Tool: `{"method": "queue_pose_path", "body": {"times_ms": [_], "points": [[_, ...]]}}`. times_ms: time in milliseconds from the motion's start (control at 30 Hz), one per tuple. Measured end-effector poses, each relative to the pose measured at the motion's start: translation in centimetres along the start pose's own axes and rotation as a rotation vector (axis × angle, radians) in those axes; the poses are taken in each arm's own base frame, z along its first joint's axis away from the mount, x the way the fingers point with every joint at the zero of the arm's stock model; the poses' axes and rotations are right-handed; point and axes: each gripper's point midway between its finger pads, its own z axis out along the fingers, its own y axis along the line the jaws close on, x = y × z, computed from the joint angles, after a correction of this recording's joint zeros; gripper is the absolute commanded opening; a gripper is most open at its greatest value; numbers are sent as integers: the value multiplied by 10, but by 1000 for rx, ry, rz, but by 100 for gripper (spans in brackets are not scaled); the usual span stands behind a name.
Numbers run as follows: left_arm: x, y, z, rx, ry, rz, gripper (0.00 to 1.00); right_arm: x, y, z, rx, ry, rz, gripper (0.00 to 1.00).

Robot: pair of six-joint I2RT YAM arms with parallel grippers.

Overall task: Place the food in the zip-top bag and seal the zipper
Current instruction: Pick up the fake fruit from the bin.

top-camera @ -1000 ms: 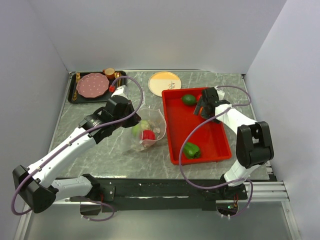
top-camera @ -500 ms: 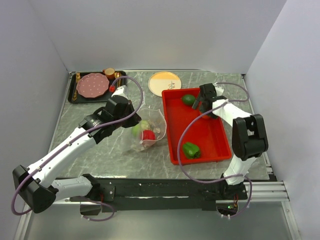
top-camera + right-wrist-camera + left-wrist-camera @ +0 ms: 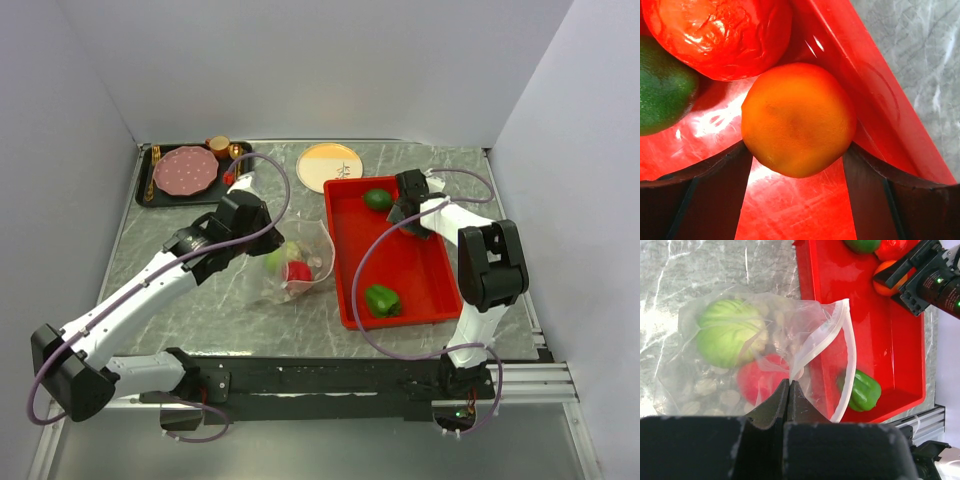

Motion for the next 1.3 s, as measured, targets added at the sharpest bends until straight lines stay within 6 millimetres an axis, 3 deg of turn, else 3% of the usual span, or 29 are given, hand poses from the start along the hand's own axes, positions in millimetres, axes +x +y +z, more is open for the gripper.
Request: {"method": "queue_pose_path", "body": {"times_ms": [233, 367, 533, 667, 800, 967, 1100, 1300], "points": [[1, 0, 1, -2, 4, 0, 1, 5, 3, -2, -53, -11, -2, 55], [1, 0, 1, -1, 4, 0, 1, 16, 3, -12, -100, 2, -10, 55], [2, -1, 3, 2, 8, 1, 1, 40, 13, -38, -182, 36, -75, 82], [3, -1, 5, 0, 16, 2, 1, 54, 28, -55, -235, 57, -154, 95], [3, -1, 5, 0, 16, 2, 1, 56, 25, -71, -251, 56, -190, 99], [4, 0, 7, -1, 20, 6, 1, 36, 24, -93, -283, -11, -172, 100], [6, 0, 9, -6, 28, 7, 1, 38, 27, -91, -288, 2, -179, 100], [6, 0, 8, -4, 27, 7, 1, 56, 41, -77, -327, 91, -177, 99]]}}
